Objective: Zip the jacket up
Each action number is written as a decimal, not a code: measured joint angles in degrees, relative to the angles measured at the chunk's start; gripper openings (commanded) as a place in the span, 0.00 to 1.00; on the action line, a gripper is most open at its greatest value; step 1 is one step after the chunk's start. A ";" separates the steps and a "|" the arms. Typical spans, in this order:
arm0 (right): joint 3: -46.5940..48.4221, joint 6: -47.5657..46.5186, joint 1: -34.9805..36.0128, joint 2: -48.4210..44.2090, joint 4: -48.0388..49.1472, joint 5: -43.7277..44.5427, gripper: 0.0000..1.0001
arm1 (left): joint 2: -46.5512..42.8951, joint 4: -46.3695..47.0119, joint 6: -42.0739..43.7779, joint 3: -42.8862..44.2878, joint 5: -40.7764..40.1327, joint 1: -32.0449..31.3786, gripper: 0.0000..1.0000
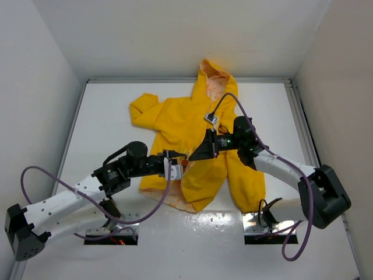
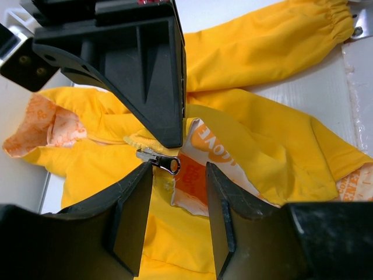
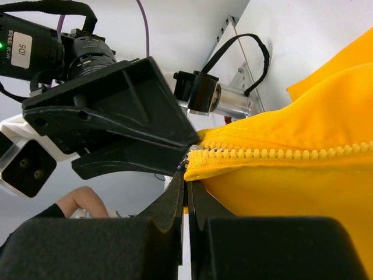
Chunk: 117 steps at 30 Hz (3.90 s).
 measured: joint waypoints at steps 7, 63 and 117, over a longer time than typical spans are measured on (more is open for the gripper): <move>0.04 -0.48 0.00 0.00 -0.15 -0.44 0.00 | 1.05 0.26 -0.17 0.00 -0.90 -0.42 0.47; 0.22 -18.43 1.62 -0.66 -10.58 -6.40 0.00 | 1.57 -4.07 -3.80 3.80 4.96 -0.79 0.54; 6.12 -49.48 4.81 -4.96 -39.08 -7.58 0.00 | 15.91 -19.30 -9.07 16.41 26.84 7.41 0.45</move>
